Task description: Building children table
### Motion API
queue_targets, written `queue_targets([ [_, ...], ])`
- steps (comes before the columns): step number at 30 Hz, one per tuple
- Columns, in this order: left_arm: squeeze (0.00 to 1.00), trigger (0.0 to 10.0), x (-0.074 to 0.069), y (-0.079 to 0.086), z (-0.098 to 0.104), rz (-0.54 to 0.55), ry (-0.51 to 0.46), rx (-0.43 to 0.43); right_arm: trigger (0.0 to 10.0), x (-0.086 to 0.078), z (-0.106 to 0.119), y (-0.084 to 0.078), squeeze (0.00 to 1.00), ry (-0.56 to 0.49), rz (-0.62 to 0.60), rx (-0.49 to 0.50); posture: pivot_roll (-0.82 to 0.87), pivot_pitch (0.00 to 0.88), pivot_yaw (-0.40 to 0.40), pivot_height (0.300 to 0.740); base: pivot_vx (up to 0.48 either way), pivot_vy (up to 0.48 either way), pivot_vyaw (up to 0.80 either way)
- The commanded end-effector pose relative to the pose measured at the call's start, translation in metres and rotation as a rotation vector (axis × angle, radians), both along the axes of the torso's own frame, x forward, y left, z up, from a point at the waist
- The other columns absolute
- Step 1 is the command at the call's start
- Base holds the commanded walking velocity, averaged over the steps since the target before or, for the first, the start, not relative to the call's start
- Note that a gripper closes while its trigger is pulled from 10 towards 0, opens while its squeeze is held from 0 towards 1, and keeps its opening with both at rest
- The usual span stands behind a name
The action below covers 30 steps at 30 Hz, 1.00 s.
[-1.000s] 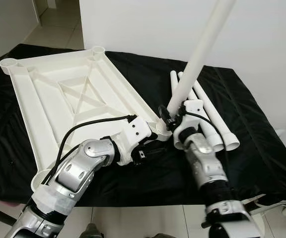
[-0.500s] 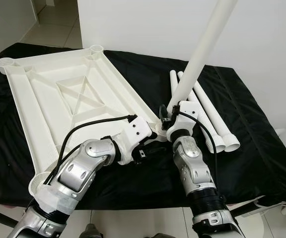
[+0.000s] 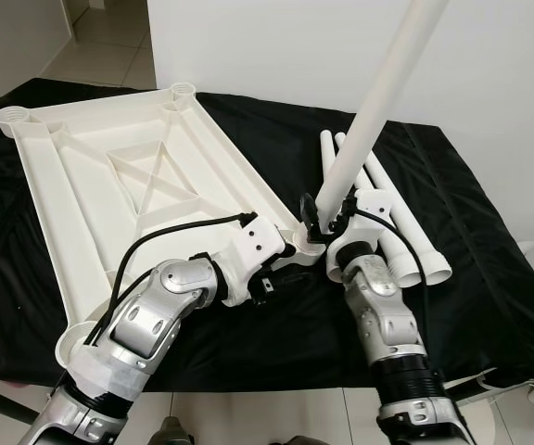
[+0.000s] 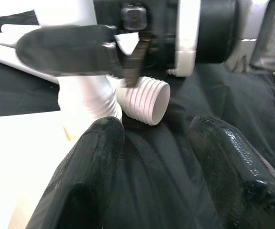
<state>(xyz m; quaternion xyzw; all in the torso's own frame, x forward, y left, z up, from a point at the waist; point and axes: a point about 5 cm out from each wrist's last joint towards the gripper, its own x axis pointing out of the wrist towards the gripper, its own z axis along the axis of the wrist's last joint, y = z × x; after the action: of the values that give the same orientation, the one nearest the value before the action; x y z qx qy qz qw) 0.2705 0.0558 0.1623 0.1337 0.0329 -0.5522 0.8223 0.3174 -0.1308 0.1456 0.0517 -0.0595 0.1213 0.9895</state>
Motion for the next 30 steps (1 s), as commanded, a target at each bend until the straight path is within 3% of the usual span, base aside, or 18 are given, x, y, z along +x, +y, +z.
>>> queue_targets([
  [1,0.00,10.0,0.000,-0.001,-0.002,0.030,-0.011,0.001,10.0,-0.003,-0.005,-0.006,0.00,0.007,0.028,-0.016,0.10,0.000,-0.110,0.740,0.000,0.000,0.00],
  [5,0.00,10.0,0.000,-0.002,-0.001,0.026,-0.011,-0.002,10.0,-0.007,-0.012,-0.015,0.00,0.007,0.214,-0.133,0.10,0.000,-0.103,0.740,0.000,0.000,0.00],
  [8,0.00,10.0,0.001,-0.002,-0.001,0.027,-0.011,-0.002,10.0,-0.006,-0.012,-0.016,0.00,0.005,0.235,-0.145,0.10,0.000,-0.100,0.740,0.000,0.000,0.00],
  [16,0.00,10.0,0.001,-0.005,0.002,0.022,-0.014,-0.010,10.0,0.006,-0.010,-0.019,0.00,-0.006,0.428,-0.196,0.10,0.000,-0.095,0.740,0.000,0.000,0.00],
  [17,0.00,10.0,0.000,-0.006,0.001,0.015,-0.012,-0.009,7.9,0.012,-0.008,-0.017,0.00,0.002,0.454,-0.193,0.10,0.000,-0.095,0.740,0.000,0.000,0.00],
  [18,0.00,10.0,0.000,-0.006,0.001,0.015,-0.012,-0.009,7.9,0.012,-0.008,-0.017,0.00,0.002,0.454,-0.193,0.10,0.000,-0.095,0.740,0.000,0.000,0.00],
  [19,0.00,10.0,-0.002,-0.006,0.001,0.005,-0.008,-0.005,6.0,0.017,-0.008,-0.015,0.00,0.003,0.466,-0.207,0.11,0.000,-0.095,0.740,0.000,0.000,0.00],
  [21,0.00,10.0,-0.003,-0.006,0.000,0.002,-0.007,-0.004,6.0,0.018,-0.008,-0.015,0.00,0.002,0.468,-0.211,0.11,0.000,-0.095,0.740,0.000,0.000,0.00],
  [23,0.00,10.0,-0.003,-0.005,-0.001,-0.003,-0.009,0.006,2.9,0.021,-0.009,-0.014,0.00,0.014,0.484,-0.211,0.11,0.000,-0.096,0.740,0.000,0.000,0.00],
  [25,0.00,10.0,-0.004,-0.005,-0.001,-0.004,-0.010,0.010,2.5,0.023,-0.010,-0.013,0.00,0.027,0.497,-0.214,0.11,0.000,-0.098,0.740,0.000,0.000,0.00],
  [26,0.00,10.0,-0.003,-0.005,-0.001,-0.001,-0.009,0.009,0.3,0.023,-0.013,-0.013,0.00,0.039,0.508,-0.215,0.11,0.001,-0.101,0.740,0.000,0.000,0.00],
  [30,0.00,10.0,-0.003,-0.005,0.000,0.003,-0.009,0.008,0.0,0.022,-0.019,-0.013,0.00,0.066,0.529,-0.204,0.11,0.001,-0.105,0.740,0.000,0.000,0.00],
])
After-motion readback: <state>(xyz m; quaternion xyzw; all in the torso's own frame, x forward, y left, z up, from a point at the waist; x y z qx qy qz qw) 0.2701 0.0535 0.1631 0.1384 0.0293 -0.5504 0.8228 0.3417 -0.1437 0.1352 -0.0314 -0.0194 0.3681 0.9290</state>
